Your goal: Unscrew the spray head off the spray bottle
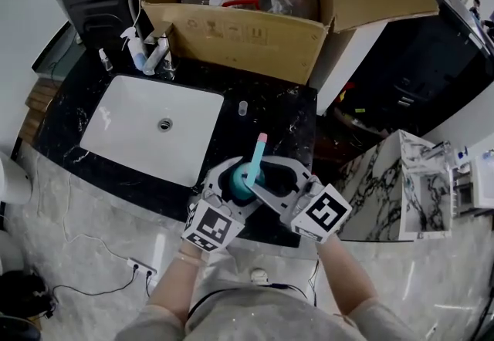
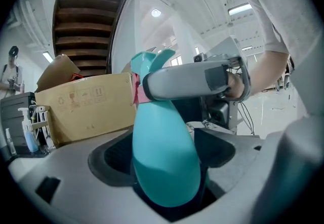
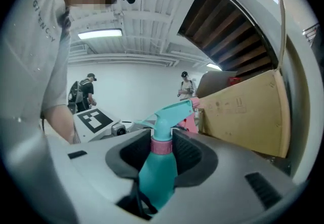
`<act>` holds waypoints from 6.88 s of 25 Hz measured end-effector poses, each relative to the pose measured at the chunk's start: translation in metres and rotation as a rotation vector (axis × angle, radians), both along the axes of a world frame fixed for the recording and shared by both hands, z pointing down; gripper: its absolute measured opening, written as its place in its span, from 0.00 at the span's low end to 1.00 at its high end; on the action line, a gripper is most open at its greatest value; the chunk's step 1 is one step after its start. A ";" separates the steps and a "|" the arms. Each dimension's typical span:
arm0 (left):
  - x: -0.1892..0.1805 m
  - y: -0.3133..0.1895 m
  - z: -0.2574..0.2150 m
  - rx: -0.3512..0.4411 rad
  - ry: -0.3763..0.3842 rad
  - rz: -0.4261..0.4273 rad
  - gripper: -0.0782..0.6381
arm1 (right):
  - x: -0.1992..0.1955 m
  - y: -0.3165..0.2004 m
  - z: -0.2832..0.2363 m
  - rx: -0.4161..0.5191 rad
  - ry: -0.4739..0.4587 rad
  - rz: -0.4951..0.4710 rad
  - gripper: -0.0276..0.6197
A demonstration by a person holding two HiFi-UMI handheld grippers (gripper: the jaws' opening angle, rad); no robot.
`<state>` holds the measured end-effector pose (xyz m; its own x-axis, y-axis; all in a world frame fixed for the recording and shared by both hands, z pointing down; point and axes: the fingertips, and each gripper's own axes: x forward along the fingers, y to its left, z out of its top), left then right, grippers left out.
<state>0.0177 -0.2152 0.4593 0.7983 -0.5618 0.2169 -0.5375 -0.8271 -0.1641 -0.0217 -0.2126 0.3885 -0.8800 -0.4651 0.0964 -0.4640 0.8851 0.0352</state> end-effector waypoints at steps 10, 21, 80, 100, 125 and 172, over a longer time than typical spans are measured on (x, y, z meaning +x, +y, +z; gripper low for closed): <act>0.002 0.001 0.000 -0.008 -0.001 0.002 0.63 | 0.004 0.014 -0.003 0.000 -0.044 -0.031 0.48; 0.001 0.000 0.000 -0.008 0.002 -0.020 0.63 | 0.015 0.013 -0.021 0.006 -0.074 0.312 0.41; 0.002 0.002 0.000 -0.020 0.022 -0.038 0.63 | 0.071 0.000 -0.010 -0.091 -0.070 0.402 0.40; 0.000 0.006 -0.004 -0.022 0.037 -0.036 0.63 | 0.056 -0.002 -0.029 -0.115 -0.201 0.376 0.36; 0.000 0.005 -0.005 -0.032 0.045 -0.049 0.63 | 0.032 0.017 -0.026 -0.035 -0.091 0.403 0.37; 0.001 0.005 -0.003 -0.038 0.045 -0.051 0.64 | 0.011 -0.006 -0.051 -0.086 -0.225 0.188 0.28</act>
